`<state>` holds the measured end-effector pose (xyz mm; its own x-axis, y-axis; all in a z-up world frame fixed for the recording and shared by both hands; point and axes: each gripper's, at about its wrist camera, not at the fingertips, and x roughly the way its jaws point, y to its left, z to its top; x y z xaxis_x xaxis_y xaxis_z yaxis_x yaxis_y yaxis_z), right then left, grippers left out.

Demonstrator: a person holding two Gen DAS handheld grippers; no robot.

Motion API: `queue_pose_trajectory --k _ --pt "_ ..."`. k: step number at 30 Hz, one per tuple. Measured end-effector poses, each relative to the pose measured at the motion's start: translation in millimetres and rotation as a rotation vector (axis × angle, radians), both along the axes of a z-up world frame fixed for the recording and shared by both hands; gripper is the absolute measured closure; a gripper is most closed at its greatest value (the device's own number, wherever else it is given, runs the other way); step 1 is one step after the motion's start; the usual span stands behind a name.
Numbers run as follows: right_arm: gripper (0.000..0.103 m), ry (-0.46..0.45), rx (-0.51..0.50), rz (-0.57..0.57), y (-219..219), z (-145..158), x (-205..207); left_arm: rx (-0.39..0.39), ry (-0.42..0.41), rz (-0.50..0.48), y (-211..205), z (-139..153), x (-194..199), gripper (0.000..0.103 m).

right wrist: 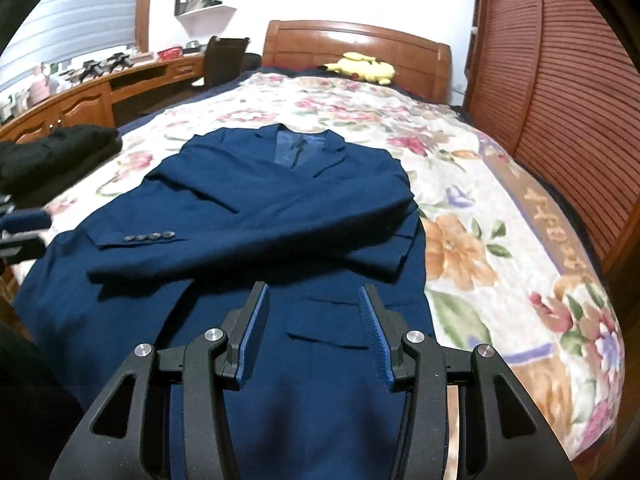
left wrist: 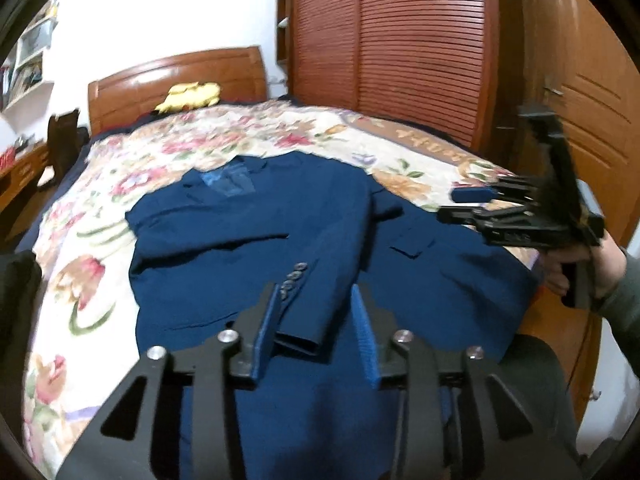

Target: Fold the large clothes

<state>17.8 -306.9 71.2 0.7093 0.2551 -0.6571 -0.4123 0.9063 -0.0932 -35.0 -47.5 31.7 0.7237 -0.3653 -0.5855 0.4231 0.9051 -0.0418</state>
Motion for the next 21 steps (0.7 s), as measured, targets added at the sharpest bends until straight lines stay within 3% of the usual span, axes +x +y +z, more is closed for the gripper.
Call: queue_pose_trajectory --k 5,13,21 --pt "0.056 0.015 0.029 0.017 11.1 -3.0 0.2 0.028 0.028 0.077 9.2 -6.5 20.2 0.064" --pt "0.056 0.128 0.191 0.068 55.5 -23.3 8.3 -0.024 0.039 0.162 43.4 -5.3 30.0 0.054" --pt "0.056 0.214 0.240 0.131 111.2 -41.3 2.4 -0.037 0.037 0.236 69.9 -7.5 30.6 0.052"
